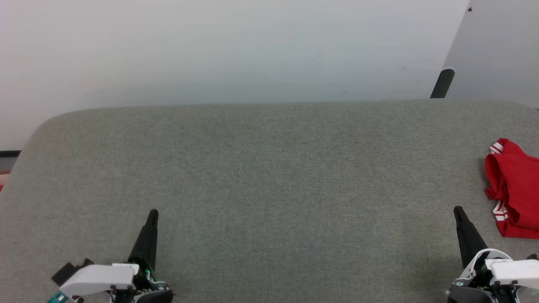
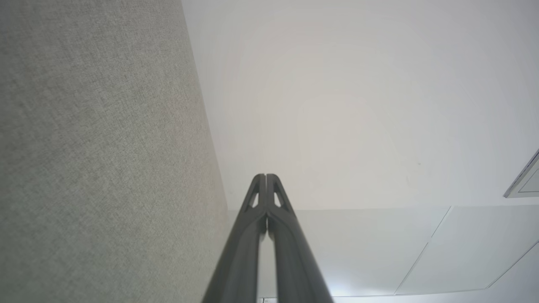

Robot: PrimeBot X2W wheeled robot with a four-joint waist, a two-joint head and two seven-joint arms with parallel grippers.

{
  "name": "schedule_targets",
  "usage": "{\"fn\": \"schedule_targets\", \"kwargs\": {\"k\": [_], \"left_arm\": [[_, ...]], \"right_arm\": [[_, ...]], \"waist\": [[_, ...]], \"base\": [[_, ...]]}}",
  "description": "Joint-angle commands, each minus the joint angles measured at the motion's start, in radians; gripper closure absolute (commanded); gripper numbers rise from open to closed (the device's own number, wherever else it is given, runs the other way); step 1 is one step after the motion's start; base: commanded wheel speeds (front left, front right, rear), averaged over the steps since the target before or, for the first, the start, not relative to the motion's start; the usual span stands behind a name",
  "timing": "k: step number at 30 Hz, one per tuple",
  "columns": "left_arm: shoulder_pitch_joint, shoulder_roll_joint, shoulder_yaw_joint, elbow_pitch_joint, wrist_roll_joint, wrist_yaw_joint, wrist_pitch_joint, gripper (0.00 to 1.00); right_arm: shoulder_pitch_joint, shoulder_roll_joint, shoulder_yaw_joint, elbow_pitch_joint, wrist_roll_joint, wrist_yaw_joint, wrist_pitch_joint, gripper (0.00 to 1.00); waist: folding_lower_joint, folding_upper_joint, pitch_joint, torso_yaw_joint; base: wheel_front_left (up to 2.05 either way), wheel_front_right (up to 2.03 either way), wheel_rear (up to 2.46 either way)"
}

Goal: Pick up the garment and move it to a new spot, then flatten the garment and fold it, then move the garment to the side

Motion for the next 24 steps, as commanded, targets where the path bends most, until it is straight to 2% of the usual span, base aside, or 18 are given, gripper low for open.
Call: {"fn": "schedule_targets", "kwargs": {"k": [1,24], "left_arm": [[-0.011,-0.003,0.004,0.001,-0.019,0.0,0.006,1.0],[-0.014,-0.003,0.003,0.002,-0.026,0.0,0.01,1.0]], "right_arm": [[-0.018,0.005,-0.002,0.001,0.019,0.0,0.006,1.0],[-0.013,0.006,-0.002,0.001,0.032,0.0,0.009,1.0]], "waist": [[0.0,0.0,0.001,0.0],[0.0,0.0,0.001,0.001]], "base": [[0.0,0.0,0.0],[0.0,0.0,0.0]]}}
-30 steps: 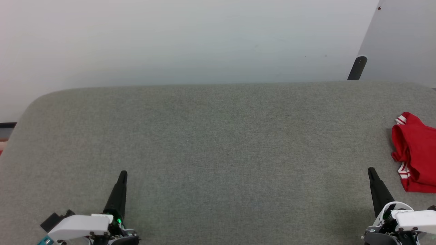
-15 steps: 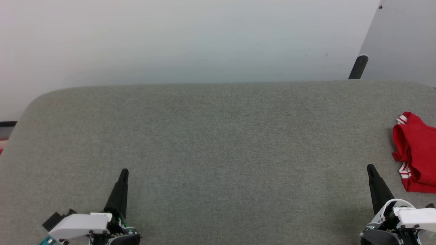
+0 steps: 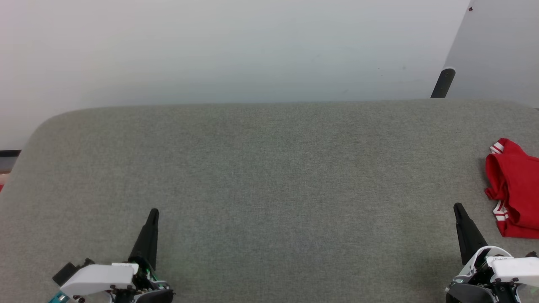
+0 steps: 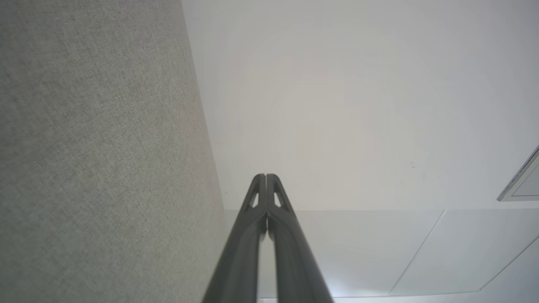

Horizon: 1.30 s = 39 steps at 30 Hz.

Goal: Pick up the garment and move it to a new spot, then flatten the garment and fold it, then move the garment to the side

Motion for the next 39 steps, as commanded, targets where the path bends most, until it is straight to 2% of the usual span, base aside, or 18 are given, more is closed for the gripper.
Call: {"fn": "schedule_targets", "kwargs": {"k": [1,39], "left_arm": [[-0.011,-0.001,0.003,0.001,-0.003,0.0,0.003,1.0],[-0.011,-0.001,0.003,0.001,-0.003,0.0,0.003,1.0]], "right_arm": [[-0.002,0.003,-0.001,0.0,0.004,0.0,0.003,1.0],[-0.002,0.003,0.0,0.0,0.004,0.0,0.002,1.0]], "waist": [[-0.0001,-0.0001,0.0,0.0],[-0.0001,-0.0001,0.0,0.0]], "base": [[0.0,0.0,0.0],[0.0,0.0,0.0]]}}
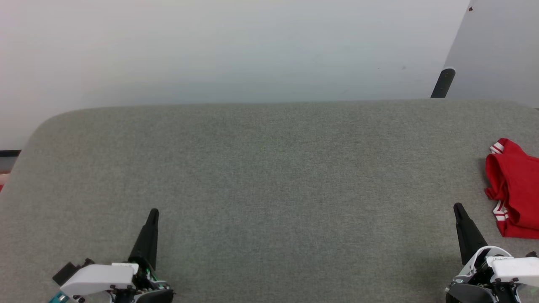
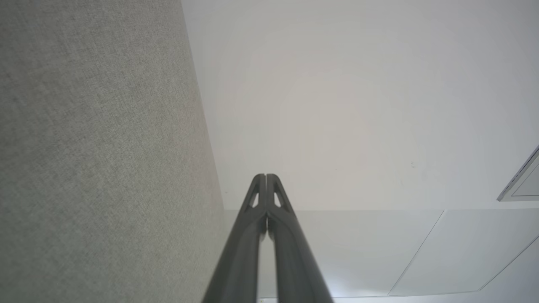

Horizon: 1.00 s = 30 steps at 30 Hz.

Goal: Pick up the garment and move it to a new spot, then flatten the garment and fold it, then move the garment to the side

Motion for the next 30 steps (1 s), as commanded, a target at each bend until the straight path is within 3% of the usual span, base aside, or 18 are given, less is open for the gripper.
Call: {"fn": "schedule_targets", "kwargs": {"k": [1,30], "left_arm": [[-0.01,-0.001,0.003,0.001,-0.003,0.0,0.003,1.0],[-0.01,-0.001,0.003,0.001,-0.003,0.0,0.002,1.0]], "right_arm": [[-0.002,0.003,0.0,0.0,0.004,0.0,0.002,1.0],[-0.002,0.003,0.0,0.0,0.004,0.0,0.002,1.0]], "waist": [[0.0,0.0,0.0,0.0],[0.0,0.0,0.0,0.0]], "base": [[0.0,0.0,0.0],[0.0,0.0,0.0]]}}
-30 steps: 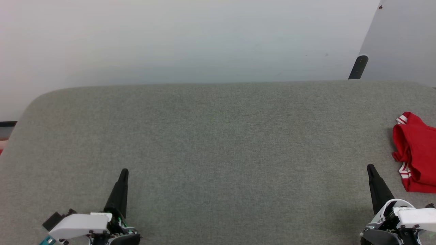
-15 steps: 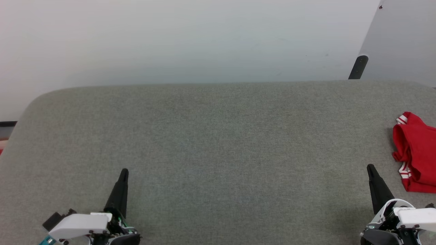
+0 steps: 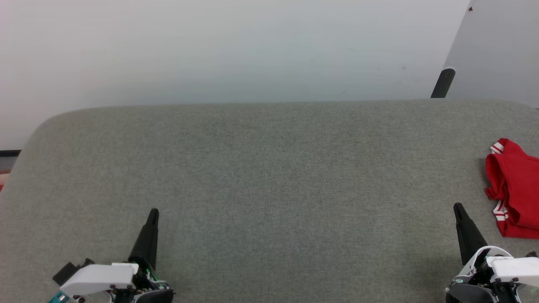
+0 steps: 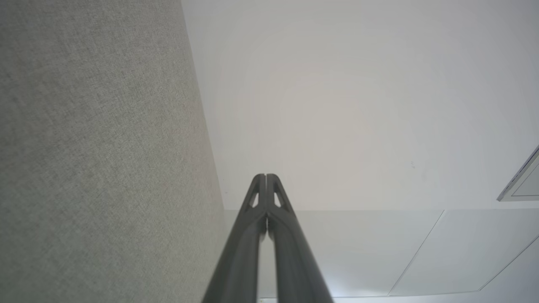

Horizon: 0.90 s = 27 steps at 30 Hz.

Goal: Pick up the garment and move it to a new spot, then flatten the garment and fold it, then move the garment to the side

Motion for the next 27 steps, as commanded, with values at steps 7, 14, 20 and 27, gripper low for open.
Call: {"fn": "schedule_targets", "kwargs": {"k": [7,14,20,27], "left_arm": [[-0.01,-0.001,0.003,0.001,-0.003,0.0,0.002,1.0],[-0.01,-0.001,0.003,0.001,-0.003,0.0,0.002,1.0],[-0.01,-0.001,0.003,0.001,-0.003,0.0,0.002,1.0],[-0.01,-0.001,0.003,0.001,-0.003,0.0,0.002,1.0]], "right_arm": [[-0.002,0.003,0.0,0.0,0.004,0.0,0.002,1.0],[-0.002,0.003,0.0,0.0,0.004,0.0,0.002,1.0],[-0.002,0.003,0.0,0.0,0.004,0.0,0.002,1.0],[-0.002,0.003,0.0,0.0,0.004,0.0,0.002,1.0]], "waist": [[0.0,0.0,0.0,0.0],[0.0,0.0,0.0,0.0],[0.0,0.0,0.0,0.0],[0.0,0.0,0.0,0.0]], "base": [[0.0,0.0,0.0],[0.0,0.0,0.0],[0.0,0.0,0.0],[0.0,0.0,0.0]]}}
